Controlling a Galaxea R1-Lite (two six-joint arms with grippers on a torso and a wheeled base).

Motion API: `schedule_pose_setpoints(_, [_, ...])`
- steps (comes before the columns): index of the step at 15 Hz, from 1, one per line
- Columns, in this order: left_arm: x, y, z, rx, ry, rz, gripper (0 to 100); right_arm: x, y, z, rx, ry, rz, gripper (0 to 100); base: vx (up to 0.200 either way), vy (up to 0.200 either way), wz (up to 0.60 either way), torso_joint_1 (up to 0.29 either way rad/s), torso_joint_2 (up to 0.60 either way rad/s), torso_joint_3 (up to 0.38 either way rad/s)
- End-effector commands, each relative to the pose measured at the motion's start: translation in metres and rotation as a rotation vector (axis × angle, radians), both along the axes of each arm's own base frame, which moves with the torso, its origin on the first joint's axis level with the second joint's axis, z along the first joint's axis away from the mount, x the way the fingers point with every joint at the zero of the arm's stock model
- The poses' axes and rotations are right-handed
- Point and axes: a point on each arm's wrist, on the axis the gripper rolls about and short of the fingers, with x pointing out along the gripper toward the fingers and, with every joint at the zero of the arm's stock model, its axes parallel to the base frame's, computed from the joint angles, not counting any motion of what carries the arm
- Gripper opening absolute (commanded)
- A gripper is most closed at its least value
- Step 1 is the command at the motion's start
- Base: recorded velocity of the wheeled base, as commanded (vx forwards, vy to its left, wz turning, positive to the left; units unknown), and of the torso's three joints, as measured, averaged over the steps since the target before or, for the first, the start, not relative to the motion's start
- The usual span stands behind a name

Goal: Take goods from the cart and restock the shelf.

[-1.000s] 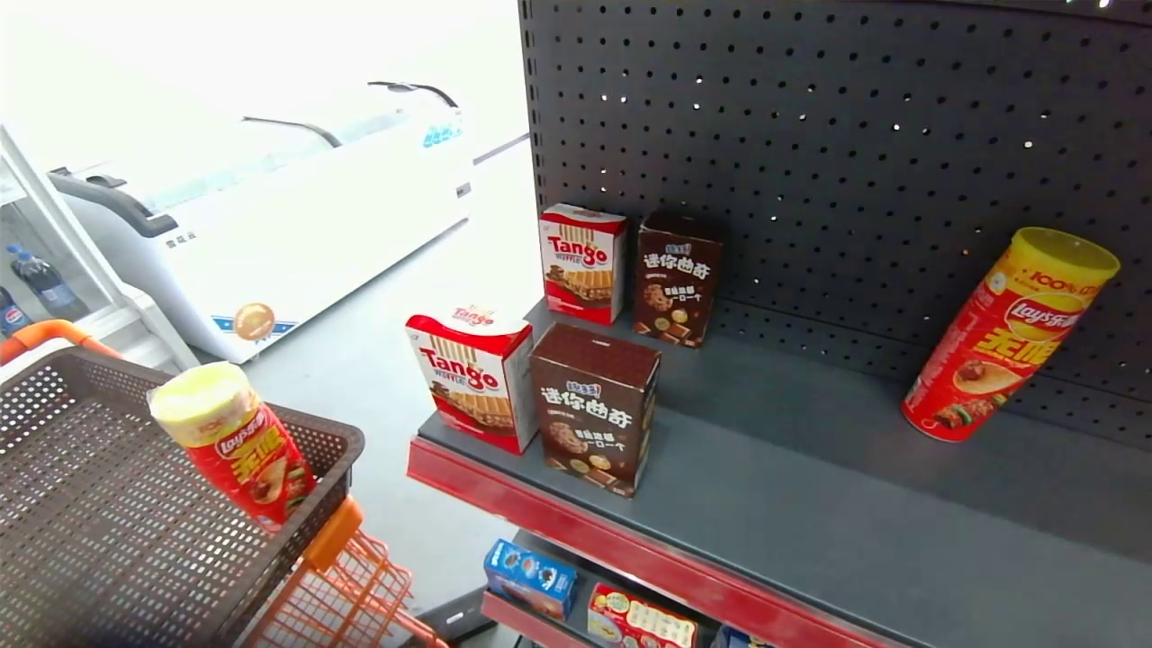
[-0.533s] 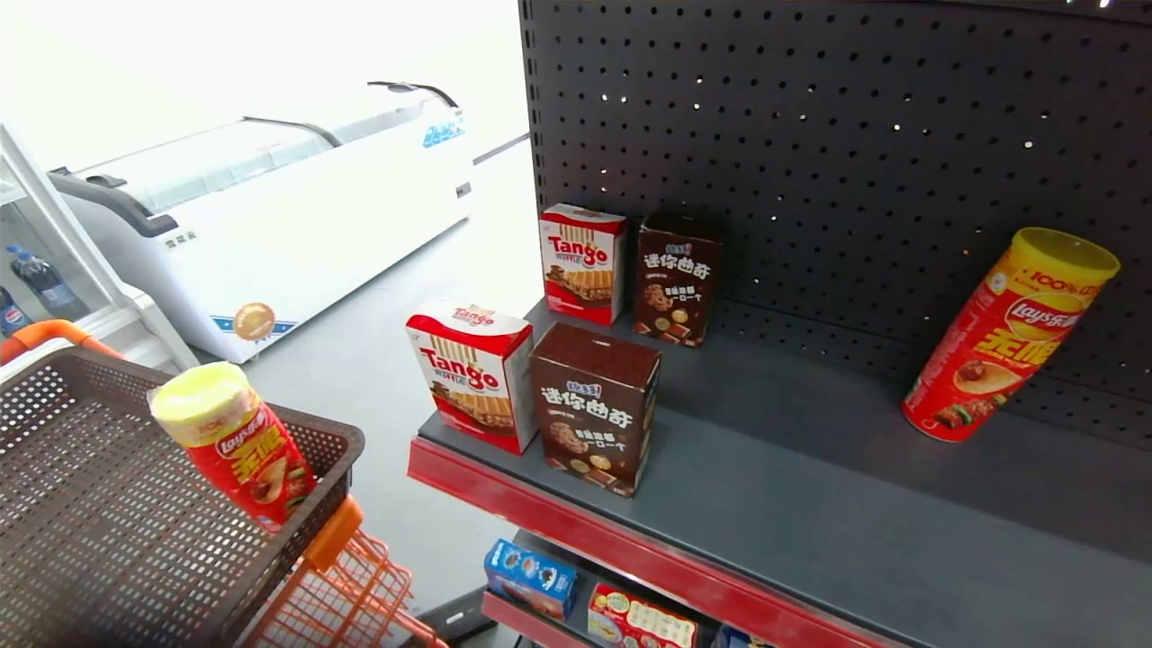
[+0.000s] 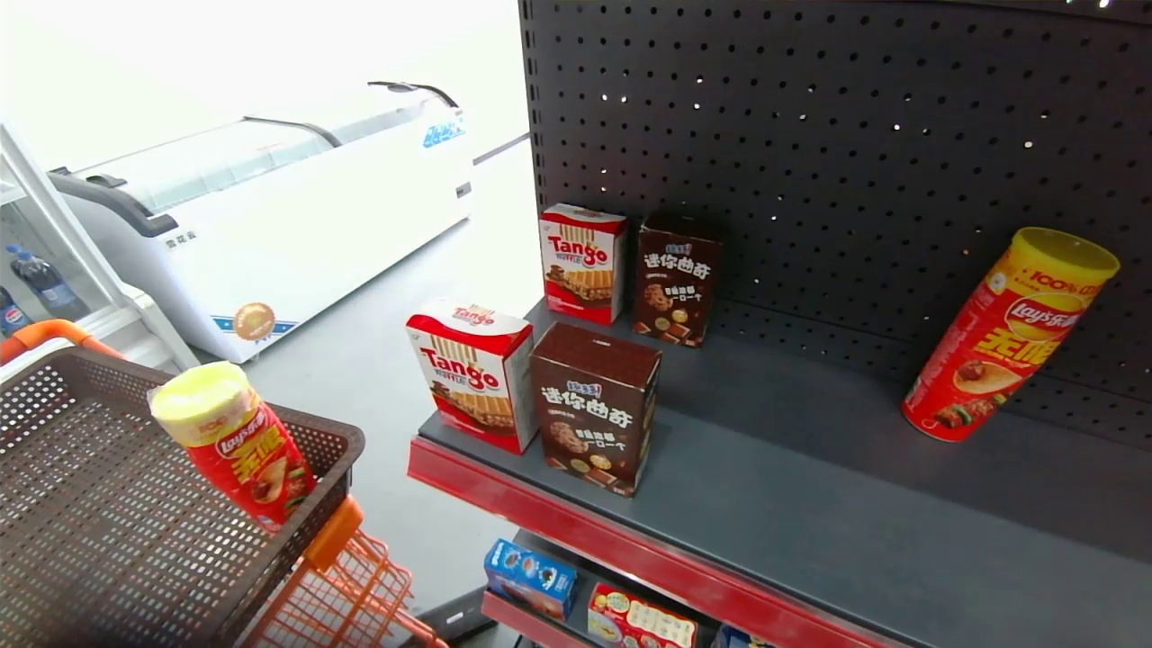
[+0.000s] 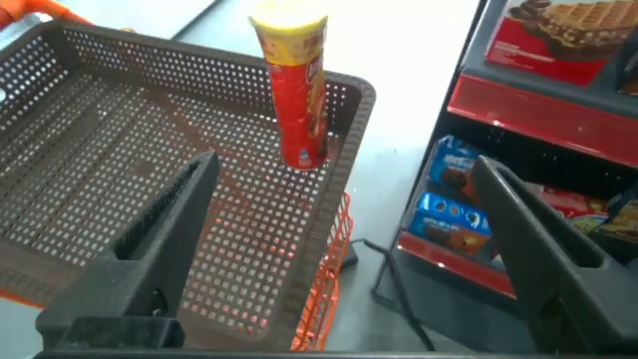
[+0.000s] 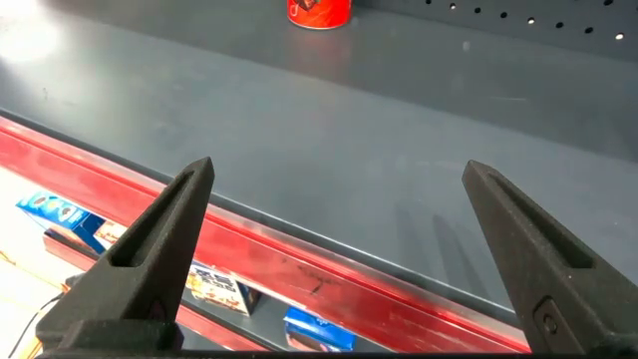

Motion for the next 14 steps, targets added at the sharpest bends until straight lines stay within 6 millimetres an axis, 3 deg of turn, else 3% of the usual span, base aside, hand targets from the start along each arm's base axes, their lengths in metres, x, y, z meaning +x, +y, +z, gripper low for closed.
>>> schedule_pose_setpoints(1, [0.055,0.006,0.011,-0.005,0.207,0.070,100,0.000,0.000,0.000,0.000,0.001,0.001,100,0.000,0.000,0.00,0.000,0.00,0.000])
schedule_pose_setpoints(10, [0.139,0.018,-0.002,0.003,0.280,0.094,100,0.000,0.000,0.000,0.000,0.001,-0.001,100,0.000,0.000,0.00,0.000,0.00,0.000])
schedule_pose_setpoints(14, [0.175,0.024,-0.029,0.031,0.208,0.109,100,0.000,0.000,0.000,0.000,0.001,0.001,100,0.000,0.000,0.00,0.000,0.00,0.000])
